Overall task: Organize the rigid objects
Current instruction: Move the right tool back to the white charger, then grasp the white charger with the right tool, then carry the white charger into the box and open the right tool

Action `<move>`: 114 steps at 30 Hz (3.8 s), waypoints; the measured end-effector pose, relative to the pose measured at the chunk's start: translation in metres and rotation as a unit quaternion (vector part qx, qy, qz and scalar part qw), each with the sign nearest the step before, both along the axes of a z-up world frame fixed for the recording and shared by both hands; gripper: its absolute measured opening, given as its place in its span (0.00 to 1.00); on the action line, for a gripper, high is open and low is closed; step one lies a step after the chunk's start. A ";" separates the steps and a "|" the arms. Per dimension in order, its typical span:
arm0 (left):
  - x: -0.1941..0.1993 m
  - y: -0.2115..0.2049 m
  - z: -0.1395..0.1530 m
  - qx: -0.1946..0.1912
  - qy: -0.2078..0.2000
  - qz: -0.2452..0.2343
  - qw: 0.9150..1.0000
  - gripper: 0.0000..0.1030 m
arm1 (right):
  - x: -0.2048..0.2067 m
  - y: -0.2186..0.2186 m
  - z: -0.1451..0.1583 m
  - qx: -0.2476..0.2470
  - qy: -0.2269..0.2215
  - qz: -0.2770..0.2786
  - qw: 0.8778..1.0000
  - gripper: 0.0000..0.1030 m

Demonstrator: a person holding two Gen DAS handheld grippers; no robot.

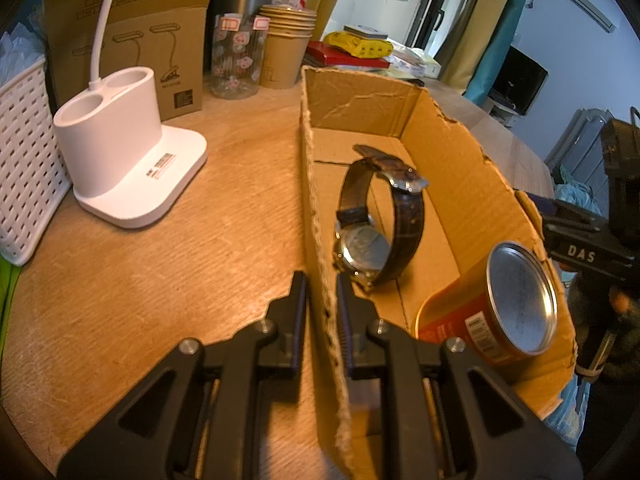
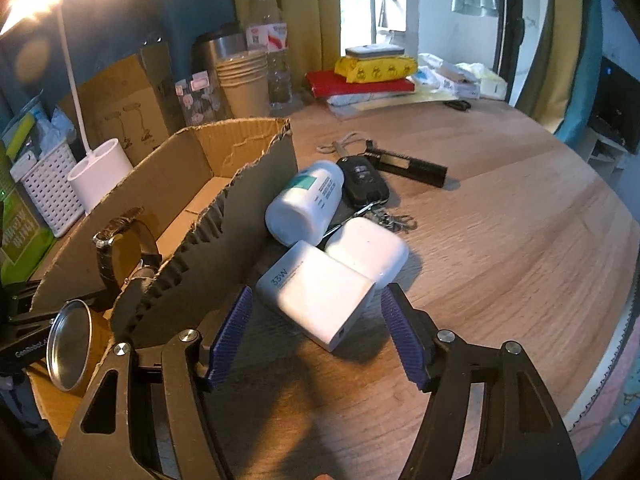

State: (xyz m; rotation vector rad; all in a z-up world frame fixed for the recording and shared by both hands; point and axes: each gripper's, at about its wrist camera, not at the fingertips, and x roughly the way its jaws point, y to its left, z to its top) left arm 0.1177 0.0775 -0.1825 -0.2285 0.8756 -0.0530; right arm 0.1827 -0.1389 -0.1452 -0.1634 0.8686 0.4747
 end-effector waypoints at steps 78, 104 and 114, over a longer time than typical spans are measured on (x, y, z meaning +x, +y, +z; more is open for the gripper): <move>0.000 0.001 0.000 -0.002 0.000 0.000 1.000 0.16 | -0.018 -0.021 0.049 0.006 -0.051 0.022 0.998 0.48; 0.000 0.001 0.000 -0.002 0.000 0.000 1.000 0.16 | -0.040 0.057 0.074 0.031 -0.070 0.114 0.990 0.48; 0.000 0.001 0.000 -0.002 0.000 0.000 1.000 0.16 | -0.035 0.082 0.052 0.016 -0.048 0.133 0.990 0.48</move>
